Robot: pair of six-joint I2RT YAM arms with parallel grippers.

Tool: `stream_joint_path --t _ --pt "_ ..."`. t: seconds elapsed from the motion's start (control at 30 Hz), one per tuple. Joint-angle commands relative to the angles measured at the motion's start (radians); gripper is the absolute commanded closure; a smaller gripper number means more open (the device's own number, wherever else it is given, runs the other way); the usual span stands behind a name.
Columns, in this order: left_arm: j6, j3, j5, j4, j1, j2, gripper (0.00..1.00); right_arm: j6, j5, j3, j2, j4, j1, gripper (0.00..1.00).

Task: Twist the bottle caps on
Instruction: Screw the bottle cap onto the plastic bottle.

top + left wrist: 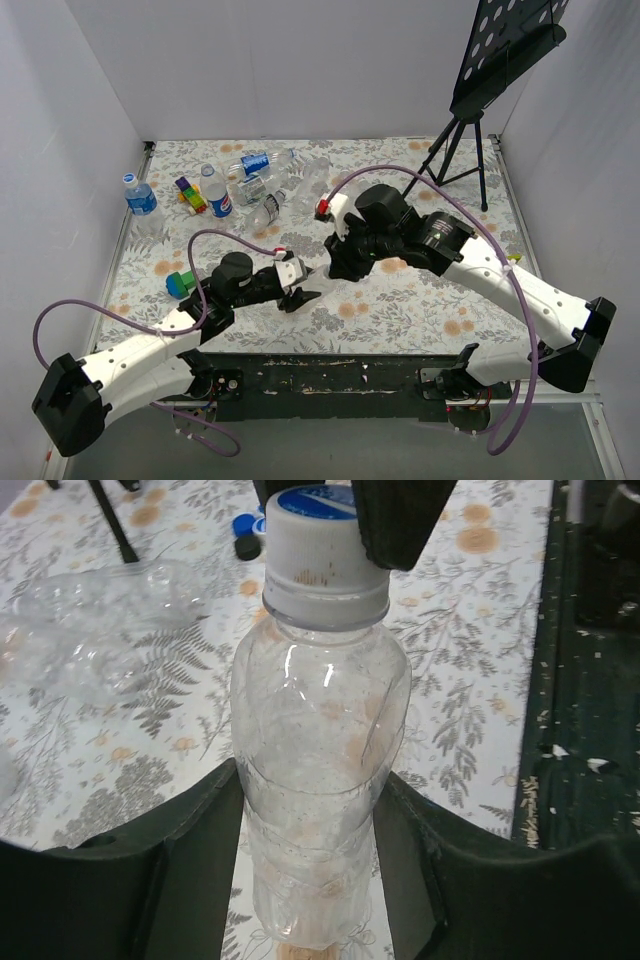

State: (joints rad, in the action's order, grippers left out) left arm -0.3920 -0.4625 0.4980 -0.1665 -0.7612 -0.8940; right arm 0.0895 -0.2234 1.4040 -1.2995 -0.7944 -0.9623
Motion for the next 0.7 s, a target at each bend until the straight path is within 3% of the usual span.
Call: stream_joint_path --t 0.0,0.1,0.23,0.3,0.47,0.67 --pt "0.016 0.016 -0.232 -0.151 0.005 0.069 0.51 -0.362 0.121 -0.069 -0.032 0.092 -0.006 0.99" --pt "0.045 0.039 -0.311 -0.182 -0.006 0.099 0.52 -0.517 0.151 -0.115 -0.035 0.155 -0.006 0.99" --pt "0.117 0.059 -0.444 -0.194 -0.05 0.118 0.52 -0.582 0.2 -0.151 -0.029 0.227 -0.006 0.99" --pt "0.143 0.064 -0.46 -0.185 -0.075 0.122 0.43 -0.574 0.211 -0.154 -0.023 0.245 -0.006 0.99" --pt "0.111 0.048 -0.307 -0.139 -0.081 0.147 0.14 -0.404 0.151 -0.102 -0.02 0.213 -0.003 0.99" --pt "0.045 0.007 -0.058 -0.036 -0.024 0.188 0.05 -0.113 0.036 -0.051 0.026 0.123 0.011 0.99"
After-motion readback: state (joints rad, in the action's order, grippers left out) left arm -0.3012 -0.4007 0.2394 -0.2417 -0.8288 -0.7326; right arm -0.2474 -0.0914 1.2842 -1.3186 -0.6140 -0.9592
